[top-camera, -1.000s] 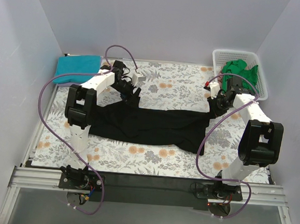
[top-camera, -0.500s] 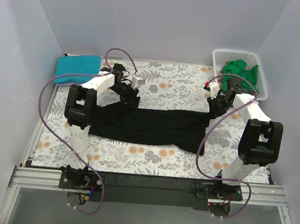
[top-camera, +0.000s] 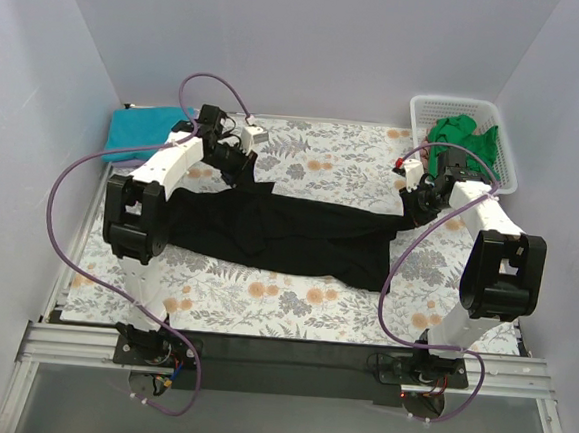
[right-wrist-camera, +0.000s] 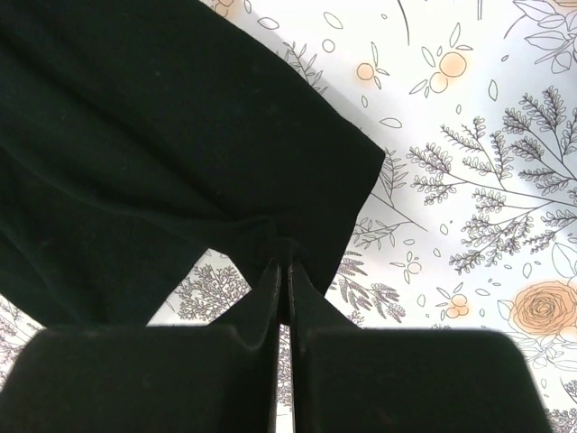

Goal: Fold and stack the t-shirts
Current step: Flatten the tshirt out

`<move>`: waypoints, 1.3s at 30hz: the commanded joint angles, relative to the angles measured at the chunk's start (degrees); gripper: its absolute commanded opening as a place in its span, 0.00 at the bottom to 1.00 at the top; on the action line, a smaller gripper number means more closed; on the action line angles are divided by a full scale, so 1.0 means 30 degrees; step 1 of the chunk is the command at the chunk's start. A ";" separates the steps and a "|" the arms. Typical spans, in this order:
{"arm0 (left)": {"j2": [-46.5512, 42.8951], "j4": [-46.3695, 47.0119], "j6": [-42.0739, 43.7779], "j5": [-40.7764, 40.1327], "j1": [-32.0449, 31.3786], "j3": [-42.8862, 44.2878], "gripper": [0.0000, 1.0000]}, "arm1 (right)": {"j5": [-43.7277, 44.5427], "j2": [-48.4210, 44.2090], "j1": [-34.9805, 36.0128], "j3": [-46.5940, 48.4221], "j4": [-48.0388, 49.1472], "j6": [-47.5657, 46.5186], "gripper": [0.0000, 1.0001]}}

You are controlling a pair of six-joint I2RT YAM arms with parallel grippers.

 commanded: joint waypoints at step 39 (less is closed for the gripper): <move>0.2037 0.0511 -0.0046 0.0790 0.0165 0.0245 0.34 | -0.0214 0.0210 -0.0114 0.0552 -0.0360 -0.0072 0.01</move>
